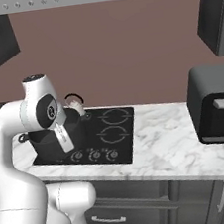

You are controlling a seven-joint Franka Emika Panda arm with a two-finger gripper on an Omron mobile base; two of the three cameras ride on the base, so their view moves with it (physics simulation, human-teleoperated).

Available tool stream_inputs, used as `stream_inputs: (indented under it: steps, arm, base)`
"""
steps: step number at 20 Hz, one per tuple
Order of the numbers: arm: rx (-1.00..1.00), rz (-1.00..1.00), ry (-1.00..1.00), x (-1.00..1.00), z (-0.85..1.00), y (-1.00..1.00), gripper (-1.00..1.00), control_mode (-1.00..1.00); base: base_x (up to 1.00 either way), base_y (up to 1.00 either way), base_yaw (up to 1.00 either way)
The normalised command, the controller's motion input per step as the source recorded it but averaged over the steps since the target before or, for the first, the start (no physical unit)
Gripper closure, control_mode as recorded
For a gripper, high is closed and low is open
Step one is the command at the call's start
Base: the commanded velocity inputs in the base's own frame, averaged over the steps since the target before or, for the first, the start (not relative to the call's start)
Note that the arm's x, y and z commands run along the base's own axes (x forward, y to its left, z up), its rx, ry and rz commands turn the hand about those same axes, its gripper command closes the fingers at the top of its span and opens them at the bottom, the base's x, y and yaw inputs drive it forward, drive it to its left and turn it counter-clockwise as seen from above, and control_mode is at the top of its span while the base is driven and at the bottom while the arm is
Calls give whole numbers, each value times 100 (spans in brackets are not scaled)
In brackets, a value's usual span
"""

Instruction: Pick the kettle from the cabinet and place it on a stove burner. Then pick the pot from the counter and place it on another stove burner. Finally, turn both burners on.

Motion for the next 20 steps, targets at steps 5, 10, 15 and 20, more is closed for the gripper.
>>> stream_inputs:
  steps: [5, 10, 15, 20]
  arm:
    - [0, 0, 0, 0, 0, 0, 100, 100]
    - [1, 0, 0, 29, 0, -7, 100, -100]
    - [2, 0, 0, 44, 0, -19, 100, -100]
    - [1, 0, 0, 38, 0, -21, 100, -100]
  base:
    - [0, 0, 0]
    - [0, 0, 0]
    - [0, 0, 0]
    - [0, 0, 0]
